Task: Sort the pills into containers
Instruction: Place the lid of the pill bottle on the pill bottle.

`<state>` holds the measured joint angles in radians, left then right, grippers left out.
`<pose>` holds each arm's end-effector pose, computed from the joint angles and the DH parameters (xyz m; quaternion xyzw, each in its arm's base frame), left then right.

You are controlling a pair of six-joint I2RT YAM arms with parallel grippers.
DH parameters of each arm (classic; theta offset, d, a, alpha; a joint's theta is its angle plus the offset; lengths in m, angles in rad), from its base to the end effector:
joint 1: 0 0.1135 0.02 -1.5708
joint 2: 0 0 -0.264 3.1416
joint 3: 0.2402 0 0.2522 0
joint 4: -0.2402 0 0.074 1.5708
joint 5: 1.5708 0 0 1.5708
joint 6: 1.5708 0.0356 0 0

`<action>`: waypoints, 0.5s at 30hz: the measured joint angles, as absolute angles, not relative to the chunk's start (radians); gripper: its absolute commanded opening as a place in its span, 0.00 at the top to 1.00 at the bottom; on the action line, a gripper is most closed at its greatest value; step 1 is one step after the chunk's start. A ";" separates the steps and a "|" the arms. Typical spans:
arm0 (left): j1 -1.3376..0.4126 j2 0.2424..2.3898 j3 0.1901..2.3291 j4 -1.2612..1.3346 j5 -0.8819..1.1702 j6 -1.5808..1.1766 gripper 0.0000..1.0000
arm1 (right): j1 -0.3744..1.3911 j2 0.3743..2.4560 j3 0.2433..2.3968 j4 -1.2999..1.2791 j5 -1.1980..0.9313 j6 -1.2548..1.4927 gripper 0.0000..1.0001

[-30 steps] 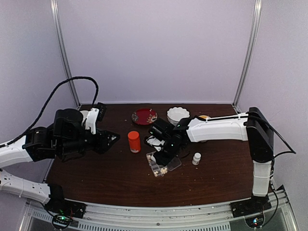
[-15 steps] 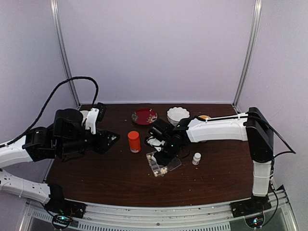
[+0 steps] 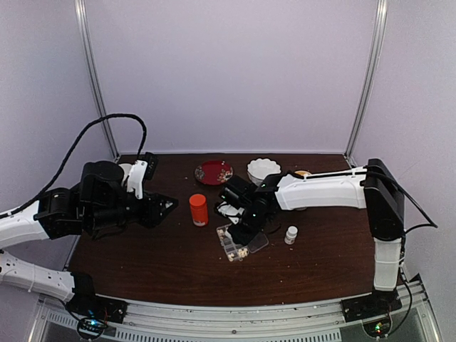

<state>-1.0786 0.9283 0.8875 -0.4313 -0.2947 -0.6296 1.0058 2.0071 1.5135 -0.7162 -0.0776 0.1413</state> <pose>0.1061 -0.1760 0.3257 0.1131 0.8395 -0.3072 0.4337 0.2195 0.3515 0.1871 -0.4181 0.8897 0.1294 0.1300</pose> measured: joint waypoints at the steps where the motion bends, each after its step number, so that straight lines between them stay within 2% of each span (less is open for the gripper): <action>1: -1.079 0.928 0.888 -0.431 -0.295 -0.630 1.00 | 1.006 2.010 1.521 -0.730 -0.076 0.140 1.00; 15: -1.078 0.929 0.888 -0.431 -0.292 -0.629 1.00 | 1.010 2.018 1.532 -0.736 -0.071 0.138 1.00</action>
<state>-1.0779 0.9291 0.8875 -0.4313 -0.2916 -0.6292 1.0103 2.0182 1.5322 -0.7364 -0.0708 0.1379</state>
